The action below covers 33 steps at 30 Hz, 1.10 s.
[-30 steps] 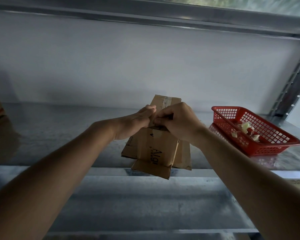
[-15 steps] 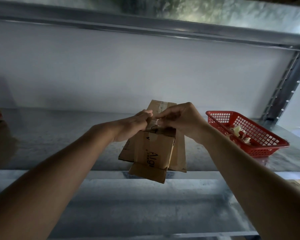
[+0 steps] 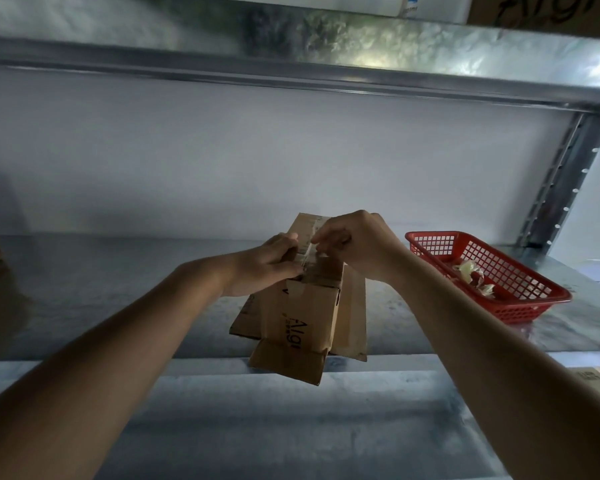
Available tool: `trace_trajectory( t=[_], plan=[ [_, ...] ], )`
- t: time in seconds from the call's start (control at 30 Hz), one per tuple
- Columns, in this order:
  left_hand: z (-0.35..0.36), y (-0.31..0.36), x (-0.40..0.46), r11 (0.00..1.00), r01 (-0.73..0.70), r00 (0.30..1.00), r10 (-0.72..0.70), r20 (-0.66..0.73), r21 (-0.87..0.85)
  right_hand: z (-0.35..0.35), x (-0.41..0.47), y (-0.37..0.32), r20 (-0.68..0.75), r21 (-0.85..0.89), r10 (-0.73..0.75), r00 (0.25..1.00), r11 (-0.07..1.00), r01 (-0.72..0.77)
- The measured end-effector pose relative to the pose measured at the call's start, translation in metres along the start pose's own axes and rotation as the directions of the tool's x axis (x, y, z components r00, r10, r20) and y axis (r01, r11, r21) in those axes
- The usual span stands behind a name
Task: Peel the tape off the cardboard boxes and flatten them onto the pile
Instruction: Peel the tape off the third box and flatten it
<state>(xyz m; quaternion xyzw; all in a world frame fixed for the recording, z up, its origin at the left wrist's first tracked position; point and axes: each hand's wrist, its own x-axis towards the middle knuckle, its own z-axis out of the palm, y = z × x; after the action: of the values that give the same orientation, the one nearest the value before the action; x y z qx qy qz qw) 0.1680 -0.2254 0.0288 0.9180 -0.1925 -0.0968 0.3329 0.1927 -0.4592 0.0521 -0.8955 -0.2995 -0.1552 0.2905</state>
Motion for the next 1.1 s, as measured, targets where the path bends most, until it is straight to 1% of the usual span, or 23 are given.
trace_trajectory(
  t=[0.03,0.1,0.17,0.23,0.33,0.4,0.47,0.53,0.6,0.7,0.77,0.93,1.0,1.1],
  plan=[
    [-0.001,-0.001,-0.001,1.000,-0.007,1.000,0.007,0.012,-0.008,-0.002,0.000,0.000,0.013,-0.018,-0.026,1.000,0.999,0.026],
    [-0.004,-0.001,-0.002,1.000,-0.024,0.999,0.024,0.028,-0.011,-0.005,0.001,-0.002,0.084,-0.048,-0.060,0.995,0.997,0.064],
    [-0.007,0.002,-0.004,1.000,-0.008,1.000,0.009,0.026,-0.028,-0.005,0.003,-0.006,0.149,-0.078,-0.101,0.984,0.990,0.114],
    [-0.010,0.005,-0.003,0.998,0.007,1.000,-0.006,0.021,-0.056,-0.003,0.006,-0.014,0.192,-0.140,-0.167,0.967,0.971,0.195],
    [-0.011,0.004,0.000,0.999,0.002,0.999,0.000,0.036,-0.055,0.000,0.007,-0.024,0.260,-0.205,-0.280,0.924,0.919,0.336],
    [-0.011,0.003,-0.001,0.997,0.027,0.999,-0.025,0.022,-0.071,0.002,0.008,-0.028,0.301,-0.263,-0.331,0.894,0.873,0.412],
    [-0.013,0.003,-0.001,0.996,0.030,0.999,-0.028,0.029,-0.082,0.005,0.011,-0.032,0.346,-0.338,-0.370,0.862,0.808,0.482],
    [-0.013,0.001,-0.001,0.996,0.021,1.000,-0.020,0.016,-0.087,0.007,0.013,-0.034,0.379,-0.372,-0.383,0.842,0.770,0.518],
    [-0.012,-0.002,0.000,0.996,-0.001,1.000,0.001,0.007,-0.094,0.007,0.013,-0.034,0.387,-0.373,-0.408,0.827,0.751,0.545],
    [-0.011,-0.002,-0.001,0.992,0.006,1.000,-0.006,-0.006,-0.126,0.006,0.009,-0.031,0.376,-0.389,-0.470,0.799,0.702,0.596],
    [-0.011,-0.001,-0.002,0.988,0.003,1.000,-0.004,-0.003,-0.157,0.006,0.006,-0.030,0.357,-0.385,-0.498,0.790,0.692,0.611],
    [-0.009,-0.002,0.000,0.986,-0.021,1.000,0.021,0.000,-0.164,0.009,0.003,-0.028,0.295,-0.362,-0.582,0.758,0.666,0.652],
    [-0.008,-0.002,0.000,0.985,-0.027,1.000,0.027,-0.003,-0.168,0.010,0.004,-0.026,0.275,-0.338,-0.592,0.757,0.678,0.653],
    [-0.011,-0.002,0.000,0.992,0.009,1.000,-0.011,-0.014,-0.122,0.010,0.006,-0.020,0.230,-0.258,-0.563,0.794,0.751,0.607]
  ],
)
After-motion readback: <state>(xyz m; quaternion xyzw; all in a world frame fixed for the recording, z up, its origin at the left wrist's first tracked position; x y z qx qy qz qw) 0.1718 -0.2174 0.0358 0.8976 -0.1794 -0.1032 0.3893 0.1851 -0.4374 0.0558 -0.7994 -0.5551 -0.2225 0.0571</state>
